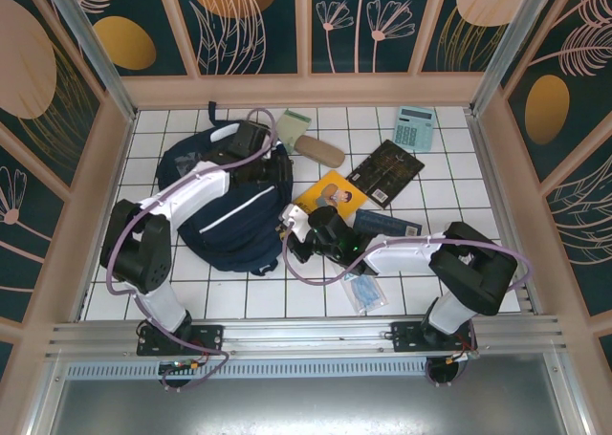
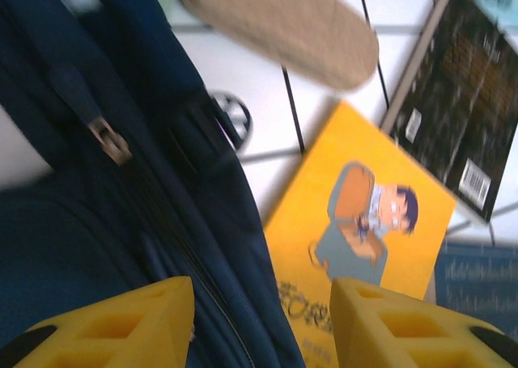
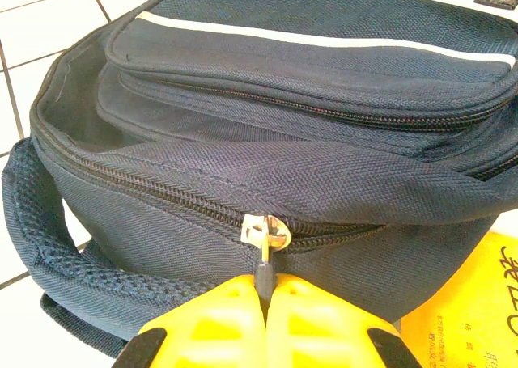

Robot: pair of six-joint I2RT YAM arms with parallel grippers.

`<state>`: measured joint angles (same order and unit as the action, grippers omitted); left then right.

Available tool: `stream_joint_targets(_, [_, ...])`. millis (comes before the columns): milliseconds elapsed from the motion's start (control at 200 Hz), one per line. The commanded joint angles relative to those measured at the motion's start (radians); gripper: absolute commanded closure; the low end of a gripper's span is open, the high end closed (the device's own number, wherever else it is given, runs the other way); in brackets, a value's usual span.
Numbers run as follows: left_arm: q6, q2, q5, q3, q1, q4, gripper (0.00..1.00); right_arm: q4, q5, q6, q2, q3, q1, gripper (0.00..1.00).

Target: Pack the student bag

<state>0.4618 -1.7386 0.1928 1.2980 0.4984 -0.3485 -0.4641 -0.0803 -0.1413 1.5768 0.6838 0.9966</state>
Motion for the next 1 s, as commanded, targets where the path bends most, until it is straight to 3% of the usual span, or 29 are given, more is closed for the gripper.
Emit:
stream_joint_targets(0, [-0.066, -0.025, 0.013, 0.010, 0.056, -0.020, 0.52, -0.069, -0.031, -0.004, -0.024, -0.009, 0.003, 1.00])
stream_joint_targets(160, [-0.088, -0.088, -0.080, 0.037, 0.080, -0.081, 0.52, -0.061, -0.027, 0.000, -0.041, -0.010, 0.001, 1.00])
stream_joint_targets(350, [-0.126, -0.147, -0.278, 0.076, 0.120, -0.186, 0.50, -0.061, -0.023, 0.000, -0.052, -0.013, 0.002, 1.00])
stream_joint_targets(536, [-0.109, -0.101, -0.367, 0.076, 0.135, -0.191, 0.49, -0.069, -0.026, 0.006, -0.042, -0.015, 0.001, 1.00])
stream_joint_targets(711, [-0.102, -0.015, -0.340, 0.072, 0.135, -0.179, 0.44, -0.073, -0.022, 0.008, -0.041, -0.018, 0.002, 1.00])
stream_joint_targets(996, [-0.118, -0.104, -0.239, 0.038, 0.150, -0.180, 0.41, -0.077, -0.021, 0.008, -0.045, -0.018, 0.003, 1.00])
